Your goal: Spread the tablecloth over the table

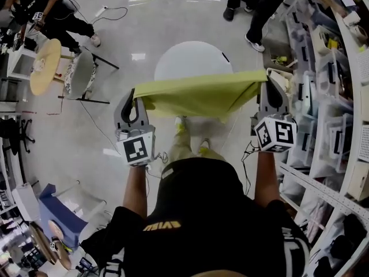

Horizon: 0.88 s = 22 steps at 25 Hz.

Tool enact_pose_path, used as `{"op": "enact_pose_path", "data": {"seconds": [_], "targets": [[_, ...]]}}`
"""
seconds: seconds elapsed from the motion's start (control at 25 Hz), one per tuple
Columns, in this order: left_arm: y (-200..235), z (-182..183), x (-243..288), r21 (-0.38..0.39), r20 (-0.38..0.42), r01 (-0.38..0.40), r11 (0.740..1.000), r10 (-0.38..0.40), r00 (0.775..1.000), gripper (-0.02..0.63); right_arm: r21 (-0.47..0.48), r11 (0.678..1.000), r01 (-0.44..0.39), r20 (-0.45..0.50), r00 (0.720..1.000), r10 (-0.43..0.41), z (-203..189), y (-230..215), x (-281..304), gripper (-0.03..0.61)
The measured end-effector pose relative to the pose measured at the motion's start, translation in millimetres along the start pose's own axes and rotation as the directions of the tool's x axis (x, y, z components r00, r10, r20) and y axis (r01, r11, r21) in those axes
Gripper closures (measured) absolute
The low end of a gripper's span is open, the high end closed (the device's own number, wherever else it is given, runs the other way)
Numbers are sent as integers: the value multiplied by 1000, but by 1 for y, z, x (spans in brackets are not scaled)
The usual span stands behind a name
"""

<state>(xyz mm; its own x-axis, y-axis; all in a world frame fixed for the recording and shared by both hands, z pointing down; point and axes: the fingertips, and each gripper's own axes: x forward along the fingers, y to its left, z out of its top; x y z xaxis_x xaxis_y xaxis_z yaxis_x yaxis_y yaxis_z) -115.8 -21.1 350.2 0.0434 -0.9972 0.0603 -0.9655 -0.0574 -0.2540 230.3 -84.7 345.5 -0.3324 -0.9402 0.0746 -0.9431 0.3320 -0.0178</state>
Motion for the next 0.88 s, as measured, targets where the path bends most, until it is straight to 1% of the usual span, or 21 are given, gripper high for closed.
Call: {"op": "enact_pose_path", "data": {"seconds": [0.08,0.2,0.28,0.32,0.4,0.48,0.56,0.72,0.88], "targets": [[13,-5,30,-25,21,27,999,-27,999,592,-6,1000,23,-19,1000,-23,-6,3,27,563],[31,-6,76,2,72,75,997,-75,995,592,-16,997,72,-33,997,-73,-9,6,59,563],[41,-6,100,4,84,115,993,-115,990,592,-18,995,99,-46,994,-100,-10,7,78,563],[45,-10,111,-15,81,139,990,-137,987,592,-18,994,112,-59,992,-113,-12,8,87,563],[54,-24,133,-95,65,179,979,-174,983,592,-12,990,138,-84,987,-138,-16,12,107,563],[65,-38,151,-172,50,199,965,-194,980,592,-9,987,159,-99,982,-159,-19,22,123,563],[75,-48,164,-206,40,216,954,-213,976,592,-20,984,176,-113,978,-177,-21,30,133,563],[83,-58,189,-181,34,257,949,-255,966,592,-47,979,197,-124,972,-201,-21,35,148,563],[78,-58,216,-158,29,284,946,-284,959,592,-81,975,205,-141,966,-215,-27,23,165,563]]}}
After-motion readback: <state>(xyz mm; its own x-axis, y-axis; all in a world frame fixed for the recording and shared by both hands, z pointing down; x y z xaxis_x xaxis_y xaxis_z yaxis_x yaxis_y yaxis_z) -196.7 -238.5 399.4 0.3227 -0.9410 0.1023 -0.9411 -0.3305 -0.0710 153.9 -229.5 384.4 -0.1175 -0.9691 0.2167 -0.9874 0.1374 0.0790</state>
